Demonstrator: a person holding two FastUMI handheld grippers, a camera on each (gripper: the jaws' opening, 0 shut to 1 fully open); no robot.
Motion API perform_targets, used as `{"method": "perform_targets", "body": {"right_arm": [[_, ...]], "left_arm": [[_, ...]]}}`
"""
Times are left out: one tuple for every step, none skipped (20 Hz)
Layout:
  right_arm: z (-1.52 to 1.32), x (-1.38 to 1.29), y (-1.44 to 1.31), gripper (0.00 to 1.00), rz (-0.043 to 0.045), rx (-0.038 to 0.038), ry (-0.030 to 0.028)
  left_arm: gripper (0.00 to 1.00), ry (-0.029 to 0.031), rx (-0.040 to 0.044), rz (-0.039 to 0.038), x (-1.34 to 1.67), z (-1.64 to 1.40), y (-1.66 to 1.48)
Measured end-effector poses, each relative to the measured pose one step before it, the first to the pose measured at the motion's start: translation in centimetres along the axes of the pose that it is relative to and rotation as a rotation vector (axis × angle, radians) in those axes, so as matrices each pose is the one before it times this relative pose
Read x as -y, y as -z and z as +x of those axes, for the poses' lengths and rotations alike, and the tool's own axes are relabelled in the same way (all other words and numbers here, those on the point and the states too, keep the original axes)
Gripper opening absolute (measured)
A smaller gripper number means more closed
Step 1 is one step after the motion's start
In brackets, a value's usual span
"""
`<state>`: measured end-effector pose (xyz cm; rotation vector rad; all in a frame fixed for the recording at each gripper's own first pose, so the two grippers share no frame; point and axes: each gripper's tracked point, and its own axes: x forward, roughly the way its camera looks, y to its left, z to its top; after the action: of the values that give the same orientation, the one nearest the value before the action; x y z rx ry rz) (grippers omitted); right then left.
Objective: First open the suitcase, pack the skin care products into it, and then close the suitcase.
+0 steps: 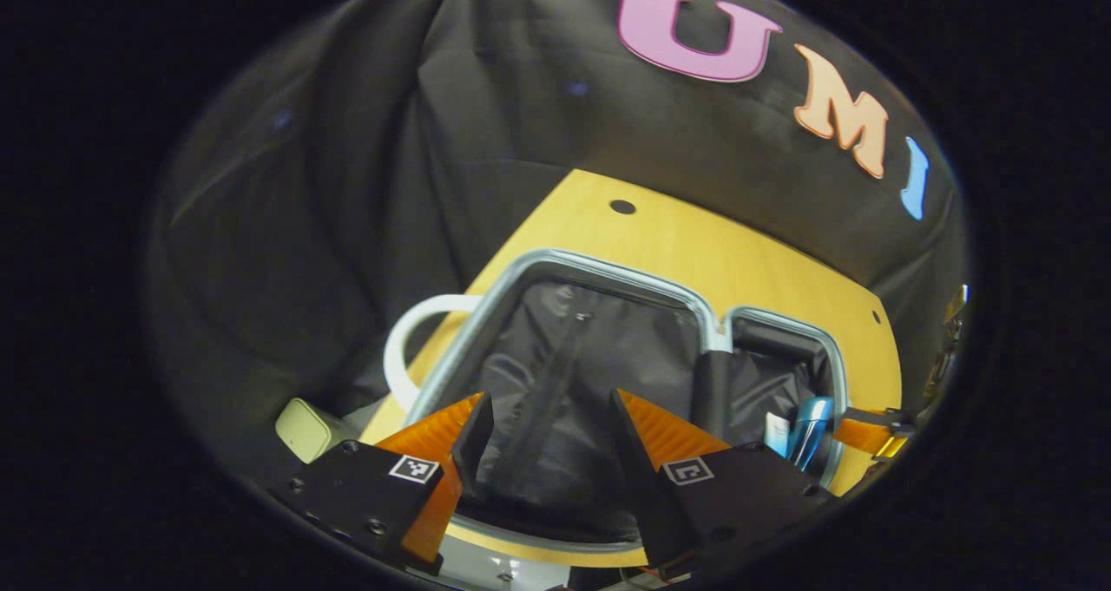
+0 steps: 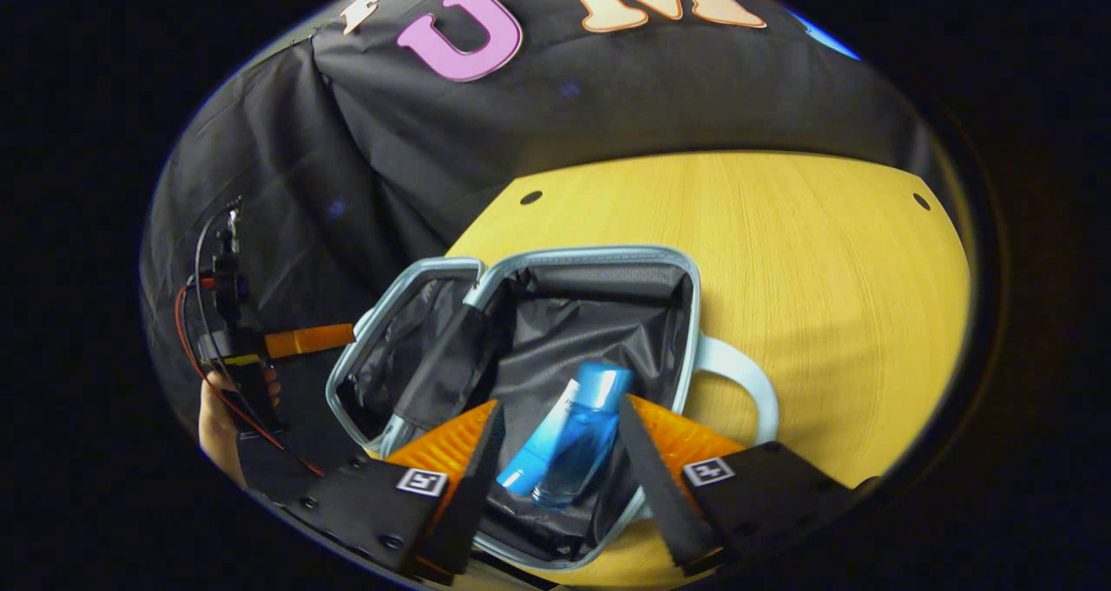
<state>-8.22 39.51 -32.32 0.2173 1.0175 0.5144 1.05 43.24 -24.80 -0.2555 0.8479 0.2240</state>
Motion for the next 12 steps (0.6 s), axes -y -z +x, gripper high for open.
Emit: {"method": "perform_targets", "body": {"right_arm": [[0.158, -0.081, -0.574, 0.84, -0.00829, 0.02151, 0.00107], [-0.321, -0.162, -0.697, 0.90, -0.01003, 0.02425, 0.00438], [-0.047, -0.093, -0.629, 0.90, -0.00941, 0.02158, 0.00520], [-0.234, -0.182, -0.424, 0.97, -0.00497, 0.01780, 0.00114], [-0.129, -0.081, -0.410, 0.97, -0.00095, 0.01303, 0.00287], [-0.296, -0.001, -0.195, 0.97, -0.00148, 0.00863, 0.00705], [-0.062, 0.198, -0.254, 0.97, -0.00224, 0.00769, 0.00828], [-0.031, 0.117, -0.124, 0.97, -0.00170, 0.00952, 0.01278], [-0.113, 0.205, -0.150, 0.98, 0.00014, 0.00593, 0.00964], [0.035, 0.232, 0.004, 0.98, 0.00272, 0.00577, 0.01148], [-0.067, 0.289, -0.073, 0.98, 0.00238, 0.00363, 0.01183], [-0.077, 0.278, -0.035, 0.97, 0.00142, 0.00332, 0.01296]], "left_arm": [[0.78, -0.01750, 0.01028, -0.01097, -1.226, 0.263, -0.718], [0.78, -0.01400, 0.01199, -0.00956, -1.005, 0.076, -0.610], [0.78, -0.01967, 0.00832, -0.00829, -1.110, 0.128, -0.658], [0.78, -0.02051, 0.01028, -0.00596, -1.210, 0.455, -0.495], [0.78, -0.02017, 0.00142, -0.00706, -1.217, 0.555, -0.444], [0.78, -0.01462, -0.00027, -0.00725, -1.017, 0.545, -0.375], [0.78, -0.01524, -0.00280, -0.01164, -0.908, 0.609, -0.279], [0.78, -0.01055, -0.00574, -0.00754, -0.889, 0.641, -0.122], [0.78, -0.01488, -0.00989, -0.01101, -0.777, 0.893, -0.021], [0.81, -0.00453, -0.02222, -0.00852, -0.511, 0.893, 0.308], [0.81, -0.00332, -0.01984, -0.00504, -0.489, 1.060, 0.301], [0.78, -0.00546, -0.02313, -0.00337, -0.506, 1.009, 0.511]]}}
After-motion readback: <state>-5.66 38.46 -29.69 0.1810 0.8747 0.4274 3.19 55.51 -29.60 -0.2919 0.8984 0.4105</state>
